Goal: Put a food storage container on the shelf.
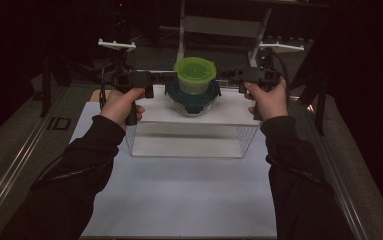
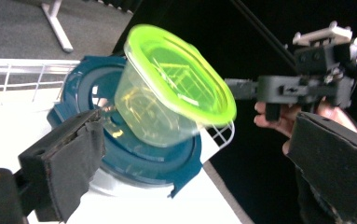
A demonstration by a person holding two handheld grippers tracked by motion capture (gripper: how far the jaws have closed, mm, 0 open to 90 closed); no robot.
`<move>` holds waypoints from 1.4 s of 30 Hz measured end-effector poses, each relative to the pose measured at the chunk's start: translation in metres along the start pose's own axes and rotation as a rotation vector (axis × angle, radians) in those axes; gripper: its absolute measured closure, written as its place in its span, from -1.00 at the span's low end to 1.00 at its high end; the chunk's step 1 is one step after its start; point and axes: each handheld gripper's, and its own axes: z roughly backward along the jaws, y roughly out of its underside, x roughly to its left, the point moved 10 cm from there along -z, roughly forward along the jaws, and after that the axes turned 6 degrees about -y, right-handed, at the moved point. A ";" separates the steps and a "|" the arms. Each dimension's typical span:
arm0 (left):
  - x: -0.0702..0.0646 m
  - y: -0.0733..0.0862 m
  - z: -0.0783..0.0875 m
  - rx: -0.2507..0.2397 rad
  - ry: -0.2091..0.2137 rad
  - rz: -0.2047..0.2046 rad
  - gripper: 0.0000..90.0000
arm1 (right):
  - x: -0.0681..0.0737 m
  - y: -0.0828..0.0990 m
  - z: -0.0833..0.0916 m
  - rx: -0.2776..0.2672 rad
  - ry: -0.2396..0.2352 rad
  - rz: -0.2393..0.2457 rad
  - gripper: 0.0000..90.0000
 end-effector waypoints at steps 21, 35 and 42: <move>-0.013 0.092 0.024 -0.015 0.023 -0.200 -0.93 | -0.007 0.090 0.006 0.058 0.007 0.142 -0.44; -0.009 0.163 0.014 0.001 0.019 -0.322 -0.93 | -0.026 0.151 0.004 0.041 -0.026 0.172 -0.47; -0.011 0.197 0.007 0.018 0.027 -0.378 -0.93 | -0.033 0.184 0.006 0.021 -0.025 0.228 -0.50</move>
